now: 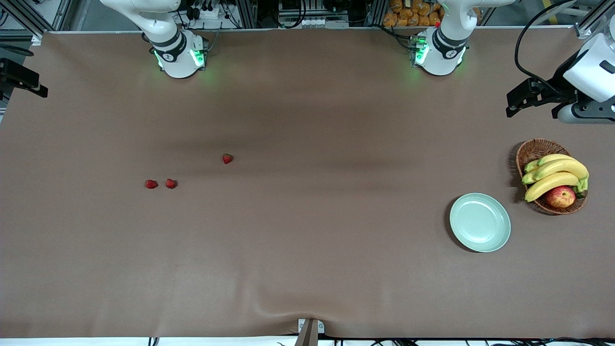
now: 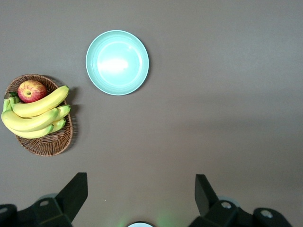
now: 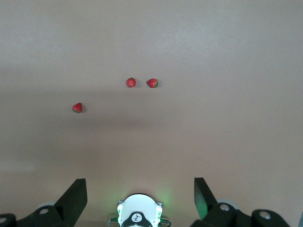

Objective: Collect all strawberries into plate

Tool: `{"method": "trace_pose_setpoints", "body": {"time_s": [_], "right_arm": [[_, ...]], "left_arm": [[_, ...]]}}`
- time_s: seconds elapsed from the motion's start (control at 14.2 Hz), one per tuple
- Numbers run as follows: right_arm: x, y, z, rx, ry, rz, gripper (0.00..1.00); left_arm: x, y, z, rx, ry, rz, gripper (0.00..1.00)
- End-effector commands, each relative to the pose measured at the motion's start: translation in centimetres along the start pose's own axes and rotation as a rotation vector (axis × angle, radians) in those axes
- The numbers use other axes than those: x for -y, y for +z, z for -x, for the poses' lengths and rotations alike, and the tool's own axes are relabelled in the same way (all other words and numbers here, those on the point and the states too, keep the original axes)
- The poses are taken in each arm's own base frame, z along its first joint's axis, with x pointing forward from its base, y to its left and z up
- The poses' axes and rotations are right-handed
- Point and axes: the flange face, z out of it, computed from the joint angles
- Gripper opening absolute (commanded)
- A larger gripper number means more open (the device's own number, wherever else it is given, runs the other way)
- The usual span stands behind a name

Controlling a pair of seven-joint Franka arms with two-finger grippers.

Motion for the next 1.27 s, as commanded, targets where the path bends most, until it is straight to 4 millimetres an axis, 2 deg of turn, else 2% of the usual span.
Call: {"method": "trace_pose_setpoints", "body": {"time_s": [0.0,0.64,0.78,0.99,1.2], "right_arm": [[0.1,0.2,0.2,0.005,0.013,-0.008,1.0],[0.4,0.9,-0.3,0.013,0.008,-0.011,1.0],[1.9,2.6,-1.6,0.009,-0.022,-0.005,1.0],[5.9,5.5,-3.9,-0.008,-0.099,0.007,1.0],[10.0,10.0,-6.8,-0.011,-0.172,0.019,1.0]], "left_arm": [[0.2,-0.3,0.2,-0.005,0.02,0.0,1.0],[0.1,-0.3,0.1,-0.007,0.023,-0.001,1.0],[0.1,-0.3,0.1,-0.007,0.025,-0.001,1.0],[0.1,-0.3,0.1,-0.007,0.025,-0.001,1.0],[0.2,-0.3,0.0,-0.008,0.024,-0.01,1.0]]}}
